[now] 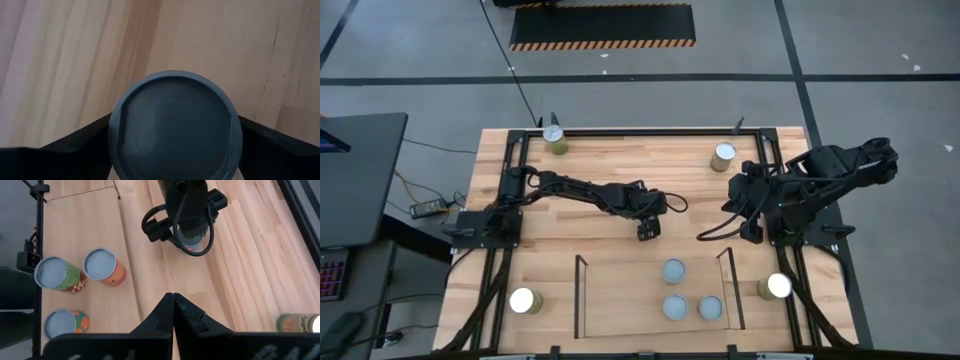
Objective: Pick and place cans onto a shelf
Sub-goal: Put the canned mixed corn on the shelf
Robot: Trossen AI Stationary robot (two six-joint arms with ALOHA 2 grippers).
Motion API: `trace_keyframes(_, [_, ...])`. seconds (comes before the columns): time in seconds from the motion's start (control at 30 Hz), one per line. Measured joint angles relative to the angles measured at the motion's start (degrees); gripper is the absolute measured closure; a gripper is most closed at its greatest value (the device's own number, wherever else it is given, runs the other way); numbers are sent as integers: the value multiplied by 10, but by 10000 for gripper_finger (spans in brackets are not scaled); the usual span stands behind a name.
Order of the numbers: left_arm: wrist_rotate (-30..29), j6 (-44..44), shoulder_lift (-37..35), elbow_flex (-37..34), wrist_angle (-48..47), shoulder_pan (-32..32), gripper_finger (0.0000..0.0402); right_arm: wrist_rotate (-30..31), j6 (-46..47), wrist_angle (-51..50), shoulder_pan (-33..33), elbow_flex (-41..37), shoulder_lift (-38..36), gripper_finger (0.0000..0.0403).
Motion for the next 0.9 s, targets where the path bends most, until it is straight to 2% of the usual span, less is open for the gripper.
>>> trace_keyframes(0.47, [28,-22,0,0,2,3,56,1,-9,5,-23,0,0,389])
trace_keyframes(0.8, [26,-19,-4,0,-4,4,55,7,-9,5,-23,1,0,337])
trace_keyframes(0.9, [26,-23,-8,10,-31,4,55,10,-12,9,-23,1,0,316])
